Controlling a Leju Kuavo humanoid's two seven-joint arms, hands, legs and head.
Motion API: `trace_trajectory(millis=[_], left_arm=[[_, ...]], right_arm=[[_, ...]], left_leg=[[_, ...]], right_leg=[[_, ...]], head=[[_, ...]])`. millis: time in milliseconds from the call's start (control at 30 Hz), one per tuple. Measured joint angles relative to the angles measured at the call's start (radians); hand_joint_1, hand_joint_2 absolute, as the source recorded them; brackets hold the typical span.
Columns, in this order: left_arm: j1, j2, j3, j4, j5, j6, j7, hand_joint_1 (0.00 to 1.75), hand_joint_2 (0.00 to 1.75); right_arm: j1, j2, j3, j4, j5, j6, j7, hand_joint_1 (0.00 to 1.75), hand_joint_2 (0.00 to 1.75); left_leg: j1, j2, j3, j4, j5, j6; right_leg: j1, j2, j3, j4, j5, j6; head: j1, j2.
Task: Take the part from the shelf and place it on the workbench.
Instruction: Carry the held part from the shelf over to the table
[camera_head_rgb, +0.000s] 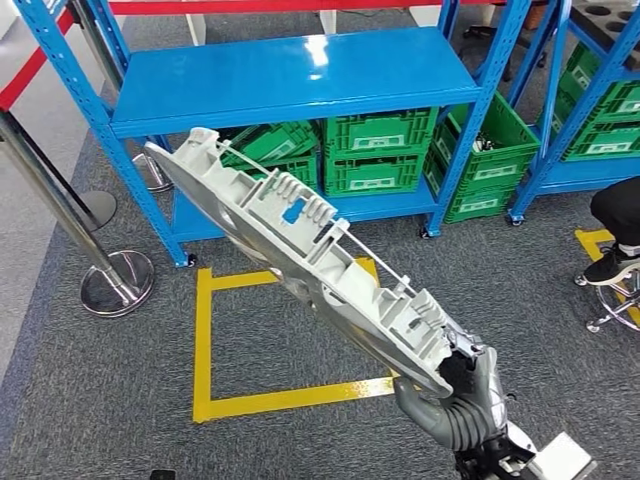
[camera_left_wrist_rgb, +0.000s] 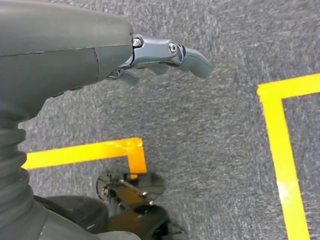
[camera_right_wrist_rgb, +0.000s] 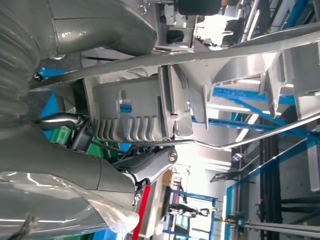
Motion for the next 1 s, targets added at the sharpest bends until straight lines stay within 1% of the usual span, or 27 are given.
trace_trajectory(millis=[67, 100, 133, 167, 200, 233, 267, 300, 333, 367, 400, 433, 467, 500, 567, 600, 633, 667, 700, 733, 767, 800, 833, 900, 933, 967, 1000], left_arm=[[0.000, 0.000, -0.001, 0.000, 0.000, 0.000, 0.000, 0.00, 1.75], [0.000, 0.000, -0.001, 0.000, 0.000, 0.000, 0.000, 0.00, 1.75], [0.001, 0.000, -0.002, 0.000, 0.001, 0.000, 0.001, 0.00, 1.75], [0.000, 0.000, -0.003, 0.000, 0.000, 0.000, 0.001, 0.00, 1.75], [0.000, -0.001, -0.006, 0.000, 0.000, 0.000, 0.001, 0.00, 1.75], [-0.001, -0.001, -0.008, -0.001, -0.001, 0.000, 0.001, 0.00, 1.75], [-0.001, -0.001, -0.010, -0.001, -0.002, 0.000, 0.001, 0.00, 1.75], [-0.001, -0.001, -0.013, -0.001, -0.002, 0.000, 0.001, 0.00, 1.75], [-0.001, -0.001, -0.014, -0.001, -0.002, 0.000, 0.001, 0.00, 1.75], [-0.001, -0.001, -0.016, -0.001, -0.002, 0.000, 0.001, 0.00, 1.75], [-0.003, -0.002, -0.017, -0.001, -0.002, -0.001, 0.001, 0.00, 1.75], [-0.004, -0.002, -0.018, -0.002, -0.002, -0.003, -0.001, 0.00, 1.75], [-0.006, -0.002, -0.018, -0.002, -0.004, -0.007, -0.003, 0.00, 1.75], [-0.008, -0.002, -0.019, -0.003, -0.005, -0.011, -0.006, 0.00, 1.75], [-0.005, 0.000, -0.021, -0.003, -0.007, -0.017, -0.009, 0.00, 1.75], [-0.001, 0.002, -0.022, -0.003, -0.008, -0.020, -0.010, 0.00, 1.75], [0.002, 0.002, -0.023, -0.004, -0.009, -0.023, -0.011, 0.00, 1.75], [0.005, 0.003, -0.024, -0.005, -0.011, -0.026, -0.012, 0.00, 1.75], [0.006, 0.003, -0.025, -0.006, -0.012, -0.031, -0.014, 0.00, 1.75], [0.006, 0.003, -0.025, -0.007, -0.013, -0.035, -0.016, 0.00, 1.75], [0.006, 0.003, -0.026, -0.008, -0.014, -0.038, -0.018, 0.00, 1.75], [0.006, 0.003, -0.026, -0.009, -0.014, -0.040, -0.019, 0.00, 1.75], [0.007, 0.003, -0.027, -0.009, -0.014, -0.041, -0.020, 0.00, 1.75], [0.008, 0.004, -0.030, -0.010, -0.014, -0.041, -0.020, 0.00, 1.75], [0.007, 0.005, -0.033, -0.010, -0.015, -0.041, -0.020, 0.00, 1.75], [0.006, 0.006, -0.035, -0.010, -0.015, -0.041, -0.020, 0.00, 1.75], [0.005, 0.007, -0.038, -0.010, -0.015, -0.041, -0.020, 0.00, 1.75]], right_arm=[[0.001, 0.000, 0.000, -0.001, 0.000, 0.000, 0.000, 1.75, 1.75], [0.001, 0.000, 0.000, -0.001, 0.000, 0.000, 0.000, 1.75, 1.75], [0.002, 0.000, 0.000, -0.002, 0.000, 0.000, 0.000, 1.75, 1.75], [0.002, 0.000, 0.000, -0.002, 0.000, 0.000, 0.000, 1.75, 1.75], [0.002, 0.000, 0.001, -0.002, 0.000, 0.000, 0.001, 1.75, 1.75], [0.002, 0.000, 0.001, -0.002, 0.000, 0.000, 0.001, 1.75, 1.75], [0.003, 0.000, 0.001, -0.002, 0.000, 0.000, 0.001, 1.75, 1.75], [0.003, 0.000, 0.002, -0.002, 0.001, 0.000, 0.001, 1.75, 1.75], [0.002, 0.000, 0.002, -0.002, 0.001, -0.001, 0.001, 1.75, 1.75], [0.002, 0.000, 0.002, -0.002, 0.001, -0.002, 0.002, 1.75, 1.75], [0.002, 0.000, 0.002, -0.003, 0.001, -0.003, 0.002, 1.75, 1.75], [0.002, 0.000, 0.002, -0.004, 0.002, -0.004, 0.002, 1.75, 1.75], [0.003, 0.000, 0.001, -0.005, 0.003, -0.006, 0.003, 1.75, 1.75], [0.004, 0.000, 0.001, -0.006, 0.004, -0.008, 0.004, 1.75, 1.75], [0.006, 0.000, 0.001, -0.007, 0.005, -0.010, 0.005, 1.75, 1.75], [0.006, 0.000, 0.000, -0.008, 0.006, -0.010, 0.005, 1.75, 1.75], [0.006, 0.000, 0.000, -0.008, 0.006, -0.010, 0.005, 1.75, 1.75], [0.006, 0.000, 0.000, -0.008, 0.006, -0.010, 0.004, 1.75, 1.75], [0.007, 0.000, 0.000, -0.008, 0.006, -0.010, 0.004, 1.75, 1.75], [0.008, 0.000, 0.000, -0.008, 0.006, -0.010, 0.004, 1.75, 1.75], [0.009, 0.000, 0.000, -0.008, 0.006, -0.010, 0.004, 1.75, 1.75], [0.011, 0.000, 0.000, -0.008, 0.006, -0.011, 0.004, 1.75, 1.75], [0.011, 0.000, 0.000, -0.008, 0.006, -0.011, 0.004, 1.75, 1.75], [0.012, 0.000, 0.000, -0.008, 0.006, -0.011, 0.004, 1.75, 1.75], [0.013, 0.000, 0.000, -0.008, 0.006, -0.012, 0.004, 1.75, 1.75], [0.013, 0.000, 0.000, -0.008, 0.006, -0.013, 0.004, 1.75, 1.75], [0.013, 0.000, 0.000, -0.008, 0.006, -0.014, 0.004, 1.75, 1.75]], left_leg=[[-0.001, 0.002, -0.014, -0.015, 0.010, 0.013], [0.000, 0.004, -0.024, -0.018, 0.021, 0.021], [0.002, 0.006, -0.037, -0.021, 0.034, 0.028], [0.003, 0.008, -0.051, -0.021, 0.046, 0.034], [0.002, 0.008, -0.067, -0.020, 0.059, 0.037], [0.001, 0.008, -0.084, -0.019, 0.073, 0.038], [0.000, 0.008, -0.103, -0.017, 0.087, 0.038], [-0.001, 0.008, -0.122, -0.015, 0.100, 0.037], [-0.001, 0.005, -0.142, -0.012, 0.114, 0.034], [-0.001, 0.001, -0.161, -0.008, 0.128, 0.031], [-0.002, -0.005, -0.177, -0.005, 0.140, 0.026], [-0.003, -0.011, -0.190, -0.001, 0.151, 0.021], [-0.004, -0.018, -0.199, 0.002, 0.163, 0.016], [-0.005, -0.025, -0.205, 0.002, 0.176, 0.010], [-0.003, -0.039, -0.213, -0.001, 0.196, -0.001], [-0.001, -0.040, -0.217, 0.005, 0.187, -0.007], [0.001, -0.037, -0.224, 0.026, 0.158, -0.012], [0.003, -0.030, -0.235, 0.067, 0.113, -0.018], [0.004, -0.022, -0.249, 0.129, 0.060, -0.024], [0.007, -0.018, -0.263, 0.198, 0.020, -0.029], [0.009, -0.015, -0.270, 0.255, 0.001, -0.033], [0.011, -0.013, -0.265, 0.287, 0.004, -0.035], [0.012, -0.011, -0.243, 0.279, 0.023, -0.035], [0.011, 0.014, -0.148, 0.157, 0.061, -0.028], [0.007, 0.033, -0.100, 0.083, 0.066, -0.021], [0.002, 0.050, -0.065, 0.025, 0.065, -0.014], [-0.002, 0.059, -0.051, -0.006, 0.059, -0.008]], right_leg=[[-0.003, 0.000, -0.013, 0.000, 0.012, 0.013], [-0.004, 0.003, -0.021, 0.010, -0.005, 0.019], [-0.004, 0.006, -0.031, 0.035, -0.041, 0.023], [-0.005, 0.009, -0.043, 0.077, -0.093, 0.025], [-0.005, 0.010, -0.056, 0.135, -0.146, 0.027], [-0.005, 0.011, -0.065, 0.196, -0.182, 0.029], [-0.005, 0.011, -0.066, 0.245, -0.190, 0.030], [-0.005, 0.012, -0.057, 0.272, -0.173, 0.030], [-0.005, 0.013, -0.032, 0.266, -0.138, 0.029], [-0.005, 0.019, 0.011, 0.227, -0.106, 0.026], [-0.004, 0.034, 0.070, 0.158, -0.096, 0.022], [-0.005, 0.049, 0.132, 0.075, -0.107, 0.017], [-0.004, 0.061, 0.175, 0.007, -0.128, 0.012], [-0.002, 0.066, 0.200, -0.037, -0.149, 0.007], [-0.001, 0.047, 0.194, -0.054, -0.150, -0.006], [-0.002, 0.037, 0.188, -0.054, -0.142, -0.014], [-0.004, 0.026, 0.181, -0.055, -0.133, -0.021], [-0.005, 0.015, 0.173, -0.055, -0.124, -0.026], [-0.005, 0.005, 0.164, -0.055, -0.116, -0.029], [-0.004, -0.007, 0.154, -0.054, -0.107, -0.030], [-0.004, -0.018, 0.145, -0.053, -0.100, -0.029], [-0.003, -0.030, 0.136, -0.052, -0.093, -0.028], [-0.003, -0.041, 0.129, -0.051, -0.088, -0.025], [-0.003, -0.061, 0.124, -0.047, -0.081, -0.020], [-0.001, -0.071, 0.122, -0.045, -0.078, -0.016], [0.001, -0.081, 0.121, -0.043, -0.076, -0.011], [0.002, -0.090, 0.117, -0.042, -0.073, -0.006]], head=[[0.000, 0.000], [0.001, 0.000], [0.004, 0.000], [0.007, 0.000], [0.010, 0.000], [0.013, 0.000], [0.015, 0.000], [0.016, 0.000], [0.016, 0.000], [0.016, 0.000], [0.017, 0.000], [0.017, 0.000], [0.017, 0.000], [0.018, 0.000], [0.018, 0.000], [0.017, 0.000], [0.014, 0.000], [0.011, 0.000], [0.008, 0.000], [0.006, 0.000], [0.006, 0.000], [0.006, 0.000], [0.006, 0.000], [0.006, 0.000], [0.006, 0.000], [0.007, 0.000], [0.007, 0.000]])
